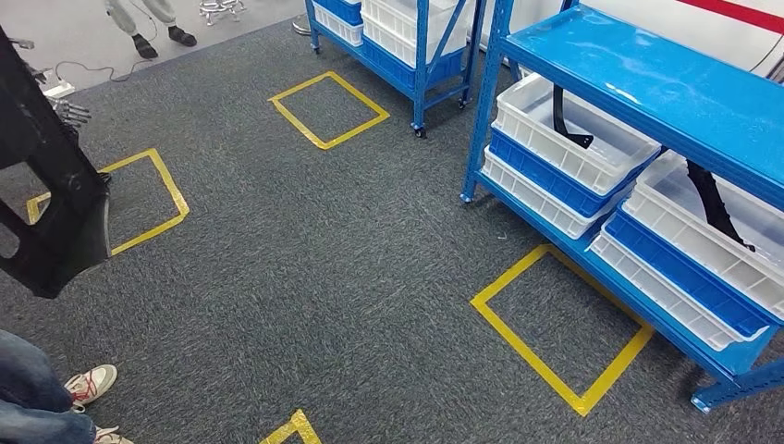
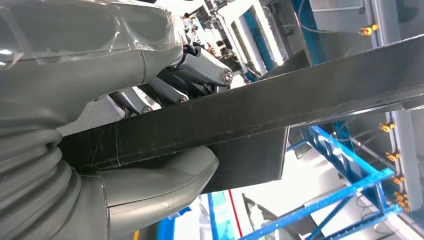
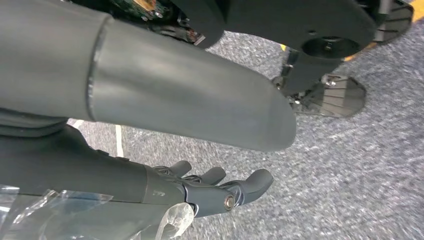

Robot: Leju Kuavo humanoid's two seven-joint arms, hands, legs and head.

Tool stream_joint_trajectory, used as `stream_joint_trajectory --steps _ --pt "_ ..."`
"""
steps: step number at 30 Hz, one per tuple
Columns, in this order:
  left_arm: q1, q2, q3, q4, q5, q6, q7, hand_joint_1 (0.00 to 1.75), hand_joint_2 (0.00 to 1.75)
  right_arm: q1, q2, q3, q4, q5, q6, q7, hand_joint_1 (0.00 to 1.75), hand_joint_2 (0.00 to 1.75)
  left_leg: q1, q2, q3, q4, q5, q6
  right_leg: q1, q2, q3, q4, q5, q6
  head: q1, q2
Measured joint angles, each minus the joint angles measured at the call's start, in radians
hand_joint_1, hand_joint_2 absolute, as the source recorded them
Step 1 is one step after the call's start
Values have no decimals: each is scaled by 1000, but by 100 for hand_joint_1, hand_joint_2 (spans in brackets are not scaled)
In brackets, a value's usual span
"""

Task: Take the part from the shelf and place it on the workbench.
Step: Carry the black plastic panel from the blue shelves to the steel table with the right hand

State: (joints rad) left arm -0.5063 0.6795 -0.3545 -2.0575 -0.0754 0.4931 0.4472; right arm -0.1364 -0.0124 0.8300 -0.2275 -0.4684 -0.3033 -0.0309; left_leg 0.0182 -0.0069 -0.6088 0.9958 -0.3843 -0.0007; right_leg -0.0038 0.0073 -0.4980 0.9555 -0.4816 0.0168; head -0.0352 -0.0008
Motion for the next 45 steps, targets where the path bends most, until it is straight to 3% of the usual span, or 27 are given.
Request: stream_joint_trajectory --steps 1,5,7,9,10,11,12,14,15,16,20,22,25,26,27,28,30,32,34,39,45 --pt "0 0 0 0 -1 0 0 175 175 0 0 0 0 0 0 0 0 0 -3 1 12 -26 2 4 1 0 4 -1 -4 6 0 0" --pt "0 0 0 -3 -4 0 0 175 175 -2 0 -2 0 0 0 -1 0 0 -3 -2 29 -37 -13 26 1 -2 3 28 -22 23 1 0" --pt "0 0 0 -5 -4 0 0 175 175 -2 0 -2 0 0 0 -1 0 0 -2 -2 43 -39 -21 37 -1 -2 -52 133 -67 29 2 0" --pt "1 0 -1 -6 -4 0 0 175 175 0 0 -3 0 1 1 -1 0 0 -5 -1 54 -39 -32 43 -1 -2 -144 273 -113 33 2 0" --pt "1 0 -2 -6 -4 0 0 175 175 1 1 -3 0 2 3 -1 0 0 -7 -2 60 -39 -38 44 -1 -2 -178 310 -114 33 2 0" --pt "2 0 -2 -6 -4 0 0 175 175 2 1 -3 0 3 5 -1 0 0 -8 -3 69 -39 -46 44 -2 -2 -194 308 -94 32 2 0" --pt "1 0 -2 -7 -4 0 0 175 175 3 1 -3 0 4 6 0 0 0 -9 -4 80 -39 -54 43 -1 -2 -189 263 -53 30 2 0" --pt "1 0 -2 -7 -5 -1 0 175 175 4 1 -3 0 5 7 0 0 0 -11 -6 104 -39 -72 38 1 -1 -145 117 43 19 2 0" --pt "0 0 -3 -7 -5 -2 0 175 175 4 1 -3 0 6 7 2 0 0 -12 -7 111 -39 -79 35 4 -1 -127 64 63 15 1 0" --pt "-2 0 -4 -7 -5 -3 0 175 175 3 0 -4 0 6 7 2 0 0 -13 -7 114 -39 -85 31 8 -1 -117 34 74 10 1 0" --pt "-3 0 -6 -8 -5 -5 1 175 175 -1 0 -6 0 6 8 3 0 0 -11 -7 117 -23 -95 12 10 -3 -102 20 75 -8 1 0" --pt "-6 0 -5 -8 -6 -5 1 175 175 -2 0 -6 0 6 8 3 0 0 -9 -4 83 48 -113 4 5 -3 -85 13 69 -19 -1 0" --pt "-3 1 -5 -8 -6 -4 2 175 175 -2 1 -6 0 7 9 3 0 0 -5 -2 -47 247 -179 -6 6 -2 -65 12 52 -28 -4 0" --pt "0 1 -5 -8 -6 -4 2 175 175 -2 1 -6 0 7 9 3 0 0 -4 -2 -81 283 -189 -8 7 -2 -57 12 46 -28 -5 0" --pt "2 1 -6 -8 -6 -4 2 175 175 -1 2 -6 0 7 10 3 0 0 -4 -2 -95 277 -174 -8 7 -1 -48 12 38 -27 -5 0" --pt "2 1 -6 -8 -6 -4 2 175 175 -1 2 -6 0 7 10 3 0 0 -4 -2 -91 234 -137 -8 7 0 -37 12 30 -25 -5 0" --pt "2 1 -6 -8 -7 -4 2 175 175 1 3 -6 0 6 11 3 0 0 -5 0 -44 84 -35 -5 7 0 -12 11 14 -19 -5 0" --pt "2 2 -6 -8 -7 -4 2 175 175 0 3 -6 0 5 11 3 0 0 -10 3 -10 -9 5 5 9 1 -2 12 1 -9 -5 0" --pt "4 2 -6 -8 -10 -1 4 175 175 0 2 -6 0 1 11 2 0 0 -13 3 -4 -21 5 14 12 1 -3 14 -6 -3 -5 0" --pt "7 1 -6 -8 -65 25 31 175 175 0 1 -9 0 -12 12 -6 0 0 -13 2 -3 -22 10 20 14 1 3 4 -7 -11 -4 0" --pt "7 -3 -8 -8 -105 43 51 175 175 0 1 -11 0 -3 14 -8 0 0 -24 2 -2 -20 0 36 2 0 7 -7 -12 12 -4 0"
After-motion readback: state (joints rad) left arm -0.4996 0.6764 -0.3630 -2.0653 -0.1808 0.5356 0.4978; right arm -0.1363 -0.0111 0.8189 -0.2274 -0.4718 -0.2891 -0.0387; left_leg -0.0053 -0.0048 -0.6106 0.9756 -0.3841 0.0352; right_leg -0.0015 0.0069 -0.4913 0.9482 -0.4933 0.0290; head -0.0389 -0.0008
